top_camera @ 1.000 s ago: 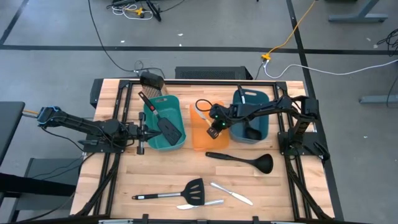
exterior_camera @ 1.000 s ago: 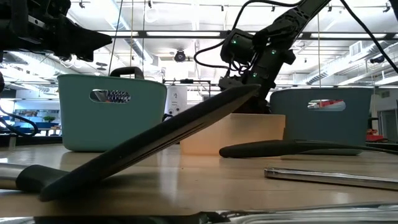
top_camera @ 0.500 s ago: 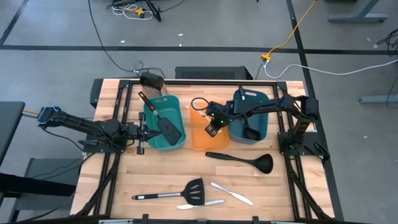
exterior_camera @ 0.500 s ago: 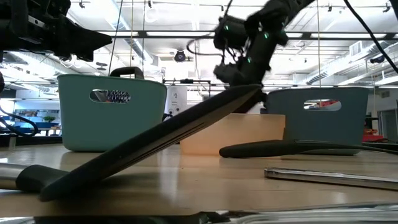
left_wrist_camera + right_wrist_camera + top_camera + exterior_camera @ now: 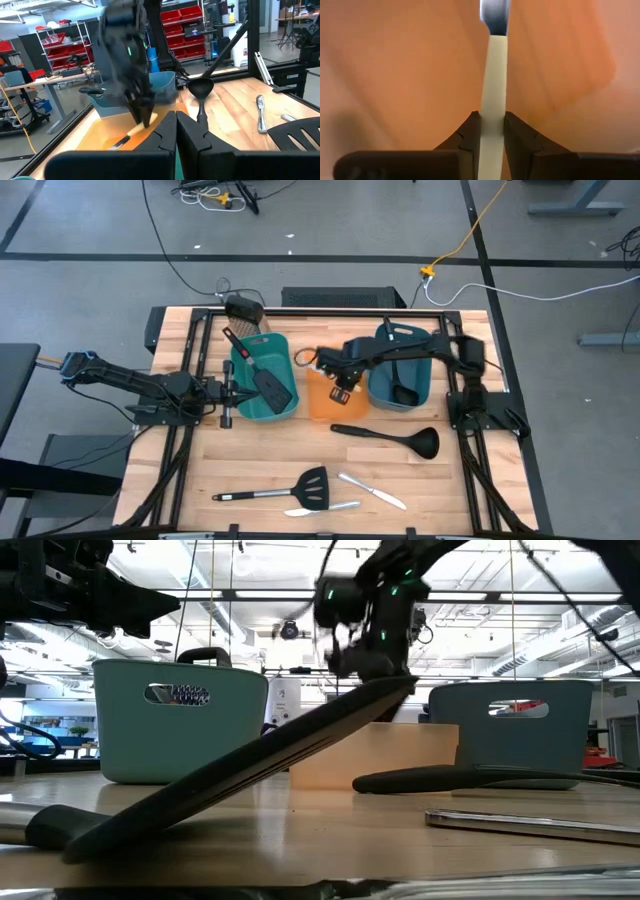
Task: Pick & Place Kitchen Items
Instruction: Put the yellow table knife into the orange bin
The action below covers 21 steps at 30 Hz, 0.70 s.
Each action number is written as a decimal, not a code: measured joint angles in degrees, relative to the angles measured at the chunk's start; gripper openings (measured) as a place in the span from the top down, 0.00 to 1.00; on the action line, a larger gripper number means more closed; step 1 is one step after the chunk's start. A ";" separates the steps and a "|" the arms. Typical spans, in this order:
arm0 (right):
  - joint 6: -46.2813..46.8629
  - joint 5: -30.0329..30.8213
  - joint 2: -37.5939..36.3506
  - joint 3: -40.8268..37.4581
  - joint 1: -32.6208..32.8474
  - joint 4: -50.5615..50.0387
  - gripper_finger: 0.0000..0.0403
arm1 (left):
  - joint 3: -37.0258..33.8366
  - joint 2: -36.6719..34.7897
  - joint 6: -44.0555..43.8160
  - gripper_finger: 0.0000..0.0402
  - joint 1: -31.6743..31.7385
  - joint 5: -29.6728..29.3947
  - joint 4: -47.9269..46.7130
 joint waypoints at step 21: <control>9.12 1.60 1.68 1.97 0.28 -6.04 0.84 | 0.00 0.00 0.77 0.98 -0.02 0.00 0.00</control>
